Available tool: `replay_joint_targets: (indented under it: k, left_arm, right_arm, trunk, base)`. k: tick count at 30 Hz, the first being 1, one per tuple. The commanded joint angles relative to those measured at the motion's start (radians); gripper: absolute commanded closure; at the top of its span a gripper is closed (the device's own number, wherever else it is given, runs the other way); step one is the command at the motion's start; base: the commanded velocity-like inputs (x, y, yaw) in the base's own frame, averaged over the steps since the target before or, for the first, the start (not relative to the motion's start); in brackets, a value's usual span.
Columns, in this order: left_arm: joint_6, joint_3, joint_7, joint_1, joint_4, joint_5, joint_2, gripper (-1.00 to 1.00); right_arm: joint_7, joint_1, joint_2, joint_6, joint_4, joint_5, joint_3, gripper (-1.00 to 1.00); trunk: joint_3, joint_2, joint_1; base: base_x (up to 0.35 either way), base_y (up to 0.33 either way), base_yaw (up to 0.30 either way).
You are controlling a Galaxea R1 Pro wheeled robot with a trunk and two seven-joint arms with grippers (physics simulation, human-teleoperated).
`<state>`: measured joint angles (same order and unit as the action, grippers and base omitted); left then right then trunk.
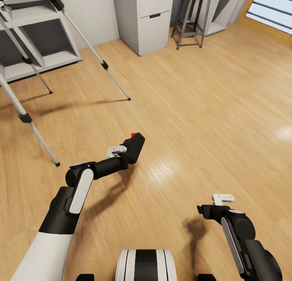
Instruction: Attach the digital camera to the camera tripod in the bedroom.
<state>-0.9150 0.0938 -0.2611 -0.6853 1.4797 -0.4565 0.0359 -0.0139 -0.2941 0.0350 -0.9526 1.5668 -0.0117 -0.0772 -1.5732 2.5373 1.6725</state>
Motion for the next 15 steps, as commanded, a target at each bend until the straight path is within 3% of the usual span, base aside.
replay_joint_targets:
  k: [1,15]
  left_arm:
    - [-0.004,-0.001,-0.006,0.0,0.001,0.006,0.0,1.0]
    - [-0.004,-0.001,-0.007,0.0,0.001,0.001,0.001,1.0]
  right_arm:
    - [-0.001,0.0,0.0,-0.005,0.001,-0.001,0.001,-1.0]
    - [-0.001,0.0,0.0,-0.005,0.001,-0.001,0.001,-1.0]
  trunk:
    - [0.0,0.0,0.0]
    - [0.05,-0.003,-0.006]
  base:
    - [0.0,0.0,0.0]
    - [0.0,0.0,0.0]
